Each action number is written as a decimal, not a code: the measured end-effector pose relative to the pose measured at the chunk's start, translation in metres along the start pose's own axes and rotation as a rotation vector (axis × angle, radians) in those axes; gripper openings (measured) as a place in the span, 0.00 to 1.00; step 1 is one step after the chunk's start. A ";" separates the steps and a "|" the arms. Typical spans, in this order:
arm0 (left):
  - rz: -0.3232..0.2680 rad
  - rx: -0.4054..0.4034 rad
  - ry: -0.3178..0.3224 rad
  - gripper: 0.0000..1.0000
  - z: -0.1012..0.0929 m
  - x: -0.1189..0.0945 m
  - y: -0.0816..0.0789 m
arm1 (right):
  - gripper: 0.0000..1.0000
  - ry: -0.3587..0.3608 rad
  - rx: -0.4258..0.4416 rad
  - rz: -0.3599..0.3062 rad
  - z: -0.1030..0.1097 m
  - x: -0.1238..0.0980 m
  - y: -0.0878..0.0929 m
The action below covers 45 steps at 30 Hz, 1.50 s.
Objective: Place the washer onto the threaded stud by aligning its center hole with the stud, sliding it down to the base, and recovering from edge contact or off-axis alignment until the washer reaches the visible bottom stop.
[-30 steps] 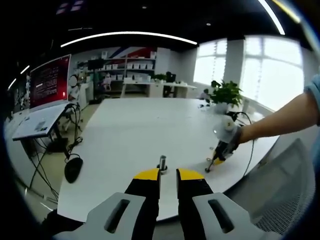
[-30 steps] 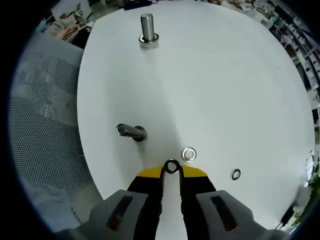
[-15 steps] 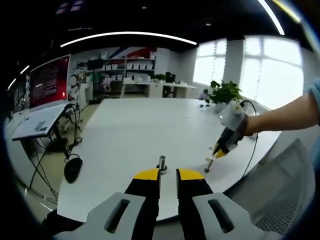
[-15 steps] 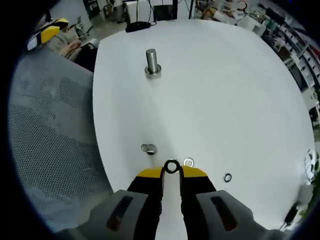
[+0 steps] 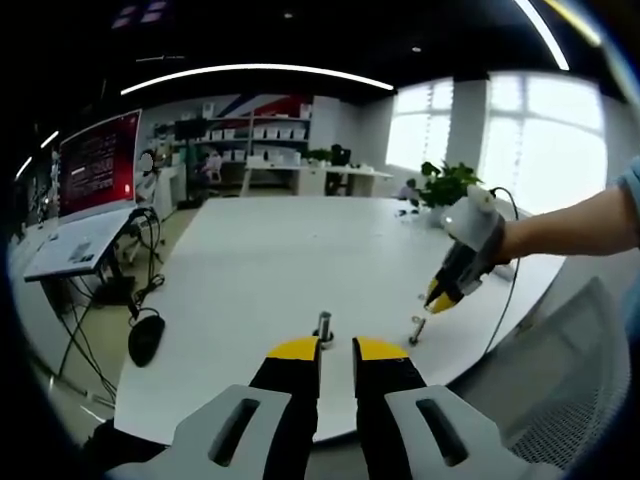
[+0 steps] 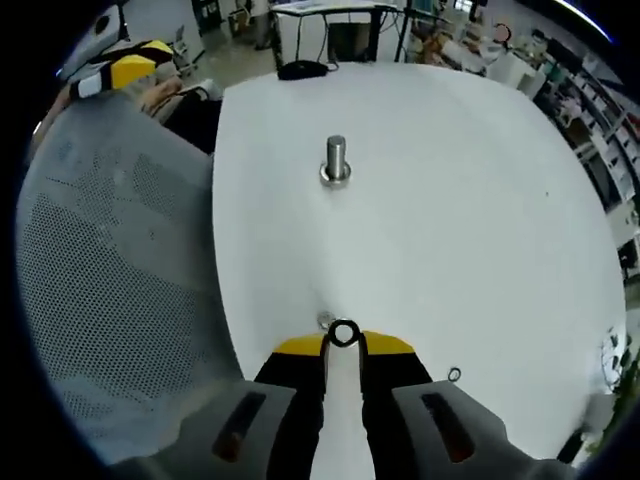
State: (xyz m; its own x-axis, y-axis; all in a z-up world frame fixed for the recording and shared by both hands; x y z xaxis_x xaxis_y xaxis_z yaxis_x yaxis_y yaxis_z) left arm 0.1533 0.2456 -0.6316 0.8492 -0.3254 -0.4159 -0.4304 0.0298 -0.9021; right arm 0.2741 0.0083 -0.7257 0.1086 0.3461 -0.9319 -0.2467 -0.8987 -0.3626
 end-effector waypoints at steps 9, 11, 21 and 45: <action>0.001 0.000 0.000 0.10 0.000 0.000 0.000 | 0.14 -0.026 -0.060 0.029 0.008 0.004 -0.004; 0.001 0.000 0.000 0.10 0.000 0.000 0.000 | 0.14 -0.025 -0.084 0.046 0.009 0.007 -0.004; 0.000 -0.002 -0.003 0.10 0.000 0.000 0.000 | 0.14 -0.034 -0.095 0.088 0.009 0.018 -0.002; 0.004 -0.007 -0.008 0.10 0.001 0.001 0.000 | 0.14 -0.044 -0.101 0.170 0.007 0.052 0.010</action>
State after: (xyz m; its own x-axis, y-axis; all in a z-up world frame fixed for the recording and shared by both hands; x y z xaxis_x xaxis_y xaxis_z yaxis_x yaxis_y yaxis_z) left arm 0.1539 0.2461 -0.6323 0.8500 -0.3179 -0.4200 -0.4354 0.0247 -0.8999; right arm 0.2702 0.0194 -0.7782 0.0312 0.1964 -0.9800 -0.1600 -0.9669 -0.1988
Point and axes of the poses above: the point that each gripper's makers call its tool centre point, and the gripper's own axes: x roughly forward along the fingers, z roughly to its left, y roughly out of its underside, the point moved 4 cm from there along -x, roughly backward along the fingers, and after that the axes turned 1 degree about -y, right-handed, at the moved point
